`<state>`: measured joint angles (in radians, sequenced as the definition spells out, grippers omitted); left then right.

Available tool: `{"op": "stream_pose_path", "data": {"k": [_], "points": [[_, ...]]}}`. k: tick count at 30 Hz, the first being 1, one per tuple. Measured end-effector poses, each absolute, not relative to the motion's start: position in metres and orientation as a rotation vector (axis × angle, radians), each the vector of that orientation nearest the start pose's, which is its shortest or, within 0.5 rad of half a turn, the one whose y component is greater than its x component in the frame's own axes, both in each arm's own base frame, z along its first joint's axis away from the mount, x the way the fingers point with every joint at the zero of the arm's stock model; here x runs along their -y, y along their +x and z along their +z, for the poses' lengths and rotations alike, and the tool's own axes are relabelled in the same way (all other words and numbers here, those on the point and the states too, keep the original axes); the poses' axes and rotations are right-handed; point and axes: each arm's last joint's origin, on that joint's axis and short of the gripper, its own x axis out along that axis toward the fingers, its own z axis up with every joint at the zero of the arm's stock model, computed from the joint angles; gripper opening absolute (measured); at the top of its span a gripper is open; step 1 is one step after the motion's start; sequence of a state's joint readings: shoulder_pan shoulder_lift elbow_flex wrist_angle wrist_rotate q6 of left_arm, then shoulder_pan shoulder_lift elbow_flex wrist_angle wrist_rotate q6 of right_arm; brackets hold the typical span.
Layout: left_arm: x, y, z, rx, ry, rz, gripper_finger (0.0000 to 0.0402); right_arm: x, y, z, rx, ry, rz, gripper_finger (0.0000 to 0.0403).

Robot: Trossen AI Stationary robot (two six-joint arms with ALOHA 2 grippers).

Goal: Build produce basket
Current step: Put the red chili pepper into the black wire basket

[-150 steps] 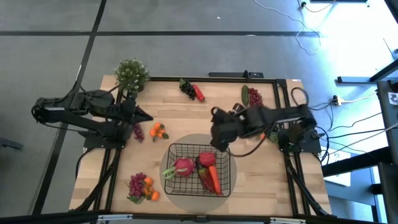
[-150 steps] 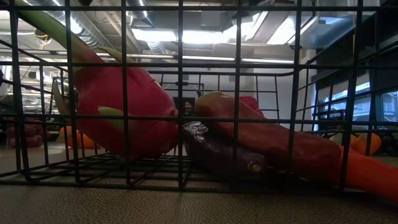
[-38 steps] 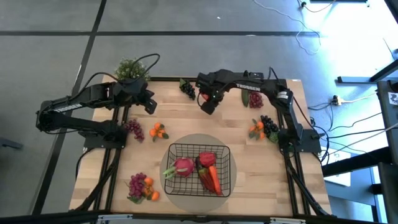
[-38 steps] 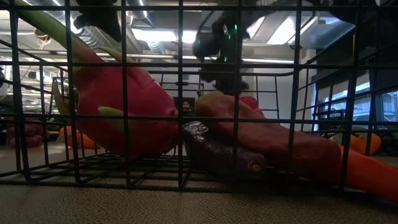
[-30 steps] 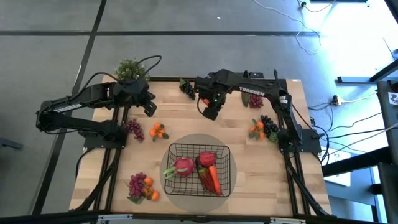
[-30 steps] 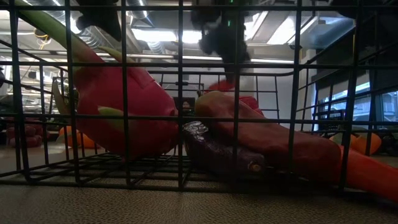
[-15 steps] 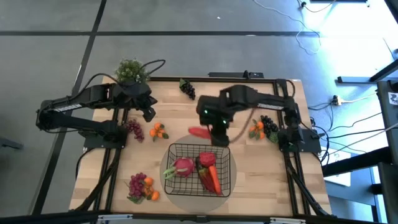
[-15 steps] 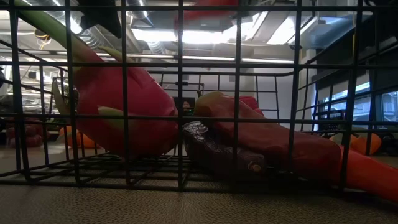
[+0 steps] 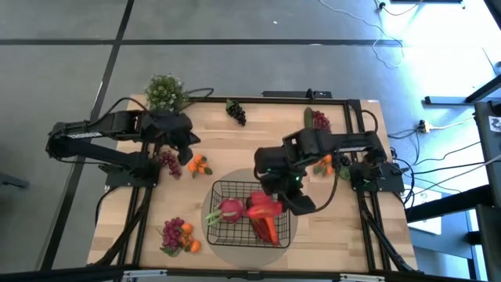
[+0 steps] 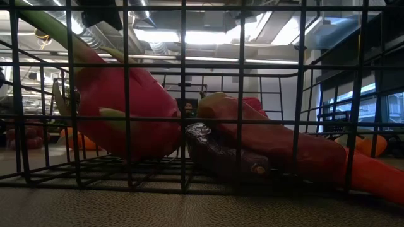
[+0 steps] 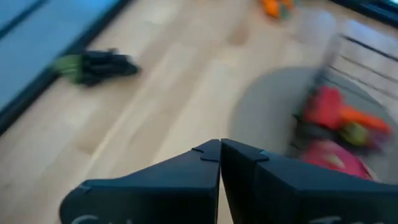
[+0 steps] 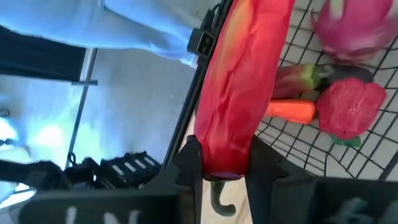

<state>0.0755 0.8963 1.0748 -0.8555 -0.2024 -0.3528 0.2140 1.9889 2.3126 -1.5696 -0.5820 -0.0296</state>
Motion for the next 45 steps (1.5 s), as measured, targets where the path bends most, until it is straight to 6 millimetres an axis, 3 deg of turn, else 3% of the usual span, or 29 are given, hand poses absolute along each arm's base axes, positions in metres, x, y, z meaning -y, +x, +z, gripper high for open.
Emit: {"op": "stream_pose_path", "data": {"k": [8,14,19,24,33,39,45], "points": [[0.002,0.162,0.353,-0.669,-0.192,-0.029,0.0000,-0.101,0.362,0.343,-1.415,0.217,0.771,0.0063],[0.005,0.162,0.353,-0.671,-0.186,-0.056,0.0000,-0.101,0.367,0.304,-1.453,0.140,0.782,0.0063],[0.005,0.162,0.353,-0.671,-0.192,-0.053,0.0000,-0.099,0.370,0.283,-1.476,0.065,0.721,0.0063],[0.005,0.162,0.353,-0.671,-0.196,-0.049,0.0000,-0.096,0.367,0.272,-1.528,-0.004,0.634,0.0063],[0.005,0.162,0.353,-0.671,-0.196,-0.048,0.0000,-0.092,0.362,0.269,-1.617,0.056,0.552,0.0064],[0.005,0.162,0.353,-0.671,-0.196,-0.047,0.0000,-0.092,0.362,0.269,-1.617,0.057,0.550,0.0100],[0.005,0.162,0.353,-0.671,-0.194,-0.048,0.0000,-0.093,0.363,0.269,-1.611,0.057,0.550,0.0110]]}}
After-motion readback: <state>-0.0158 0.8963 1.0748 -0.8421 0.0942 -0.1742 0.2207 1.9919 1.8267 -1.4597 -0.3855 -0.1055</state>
